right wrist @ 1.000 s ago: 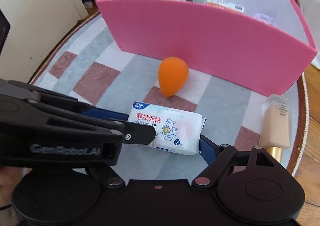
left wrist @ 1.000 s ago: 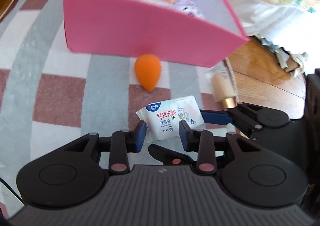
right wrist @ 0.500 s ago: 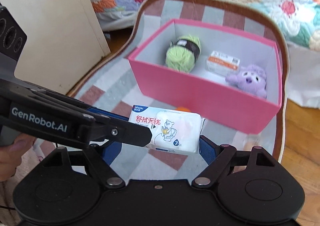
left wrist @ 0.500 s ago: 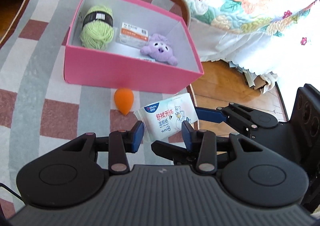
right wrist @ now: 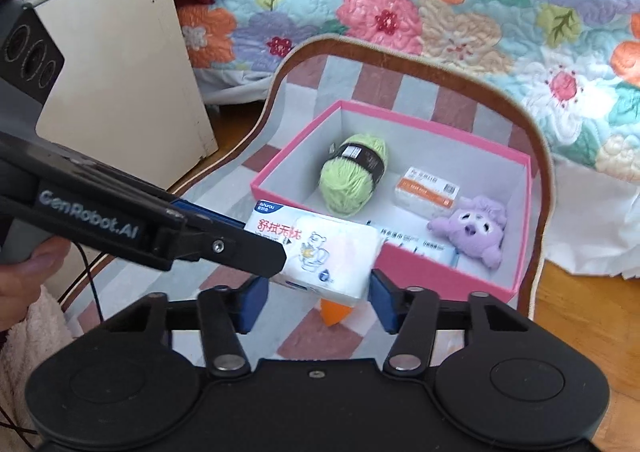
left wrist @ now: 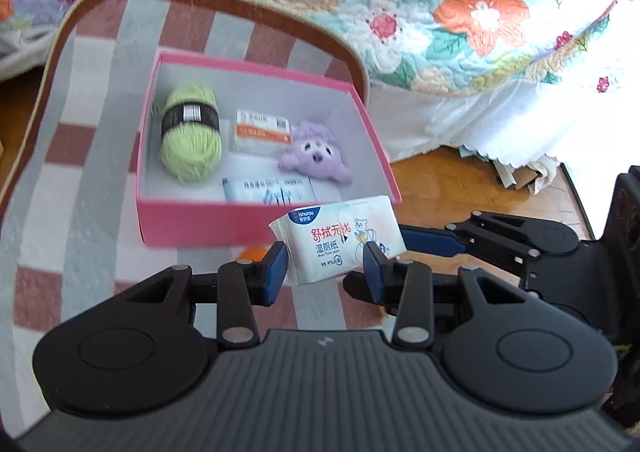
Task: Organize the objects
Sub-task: 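Lower the white wipes pack into the pink box and open the left tool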
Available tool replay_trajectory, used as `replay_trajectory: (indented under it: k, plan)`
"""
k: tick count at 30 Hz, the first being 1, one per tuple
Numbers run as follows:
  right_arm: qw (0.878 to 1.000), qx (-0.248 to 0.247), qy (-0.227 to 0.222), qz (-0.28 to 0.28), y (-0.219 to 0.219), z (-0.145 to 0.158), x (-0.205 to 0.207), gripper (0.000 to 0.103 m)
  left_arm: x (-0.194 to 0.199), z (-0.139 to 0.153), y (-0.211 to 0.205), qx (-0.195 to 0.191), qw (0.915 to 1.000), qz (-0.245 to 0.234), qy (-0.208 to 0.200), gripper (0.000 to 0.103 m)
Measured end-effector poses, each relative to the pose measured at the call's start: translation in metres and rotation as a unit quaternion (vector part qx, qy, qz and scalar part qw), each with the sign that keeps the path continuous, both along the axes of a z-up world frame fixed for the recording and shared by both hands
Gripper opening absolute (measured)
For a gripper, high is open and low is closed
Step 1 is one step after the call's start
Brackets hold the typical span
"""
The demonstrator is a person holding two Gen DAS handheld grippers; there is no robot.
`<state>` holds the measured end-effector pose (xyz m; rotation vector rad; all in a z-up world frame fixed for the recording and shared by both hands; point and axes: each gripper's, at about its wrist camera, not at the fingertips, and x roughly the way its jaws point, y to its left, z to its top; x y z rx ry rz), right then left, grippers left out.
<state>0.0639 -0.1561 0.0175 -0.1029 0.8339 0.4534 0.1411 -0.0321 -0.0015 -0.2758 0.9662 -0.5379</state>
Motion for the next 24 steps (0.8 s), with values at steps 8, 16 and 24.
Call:
replay_trajectory:
  k: [8, 16, 24]
  plan:
    - [1.000, -0.020, -0.015, 0.002, -0.005, 0.009, 0.036, 0.046, 0.043, 0.002, -0.004, -0.014, 0.9992, 0.038, -0.002, 0.039]
    - [0.999, -0.014, 0.049, -0.012, -0.015, -0.015, 0.120, 0.047, 0.119, -0.035, -0.018, 0.005, 0.9962, 0.070, 0.052, 0.038]
    - [0.991, -0.078, 0.095, 0.046, -0.009, -0.074, 0.180, 0.050, 0.165, -0.088, -0.037, 0.027, 0.9903, 0.085, 0.106, 0.038]
